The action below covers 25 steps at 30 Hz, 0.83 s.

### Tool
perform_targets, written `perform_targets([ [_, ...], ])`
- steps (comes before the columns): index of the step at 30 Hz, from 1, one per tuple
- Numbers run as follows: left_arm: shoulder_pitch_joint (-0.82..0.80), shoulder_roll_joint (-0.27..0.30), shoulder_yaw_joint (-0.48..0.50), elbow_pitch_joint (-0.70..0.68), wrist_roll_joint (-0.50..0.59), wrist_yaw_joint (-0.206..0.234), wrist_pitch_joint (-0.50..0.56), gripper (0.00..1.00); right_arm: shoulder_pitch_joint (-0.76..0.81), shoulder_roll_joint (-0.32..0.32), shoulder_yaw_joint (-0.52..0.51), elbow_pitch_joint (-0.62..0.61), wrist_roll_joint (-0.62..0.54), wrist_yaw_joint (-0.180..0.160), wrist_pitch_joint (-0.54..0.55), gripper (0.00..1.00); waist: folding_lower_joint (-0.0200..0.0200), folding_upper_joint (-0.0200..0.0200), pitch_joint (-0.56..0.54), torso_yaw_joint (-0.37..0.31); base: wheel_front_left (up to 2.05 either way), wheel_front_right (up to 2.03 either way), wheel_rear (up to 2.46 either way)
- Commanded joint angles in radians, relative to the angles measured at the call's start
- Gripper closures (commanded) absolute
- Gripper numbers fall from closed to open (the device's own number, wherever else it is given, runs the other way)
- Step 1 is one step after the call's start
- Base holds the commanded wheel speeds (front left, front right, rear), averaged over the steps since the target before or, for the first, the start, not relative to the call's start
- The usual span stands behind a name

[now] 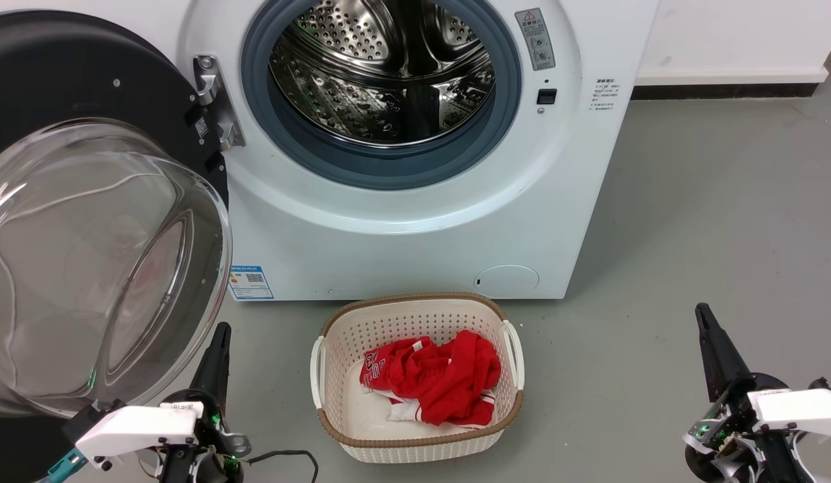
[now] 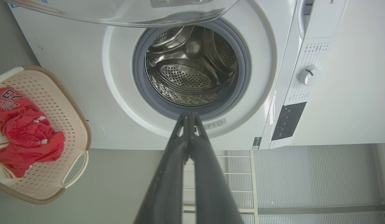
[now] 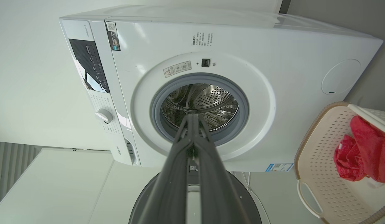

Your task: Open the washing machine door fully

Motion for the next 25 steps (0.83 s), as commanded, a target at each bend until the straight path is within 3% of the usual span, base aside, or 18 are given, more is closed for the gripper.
perform_targets([
  [1, -0.019, 0.001, 0.005, 0.004, -0.017, -0.007, 0.005, 1.0, -0.021, 0.001, -0.002, 0.004, 0.018, 0.0, 0.008, 1.0, 0.0, -0.0001, 0.0, 0.0, 0.0, 0.0, 0.0],
  [8, -0.021, 0.001, 0.007, 0.011, -0.065, -0.009, 0.018, 1.0, -0.023, 0.003, -0.007, 0.012, 0.066, 0.0, 0.017, 1.0, 0.0, -0.0001, 0.001, 0.003, 0.0, 0.0, 0.0],
  [25, -0.02, 0.001, 0.007, 0.01, -0.062, -0.009, 0.017, 1.0, -0.024, 0.007, -0.013, 0.012, 0.056, 0.0, 0.024, 1.0, 0.0, -0.0001, 0.001, 0.003, 0.0, 0.0, 0.0],
])
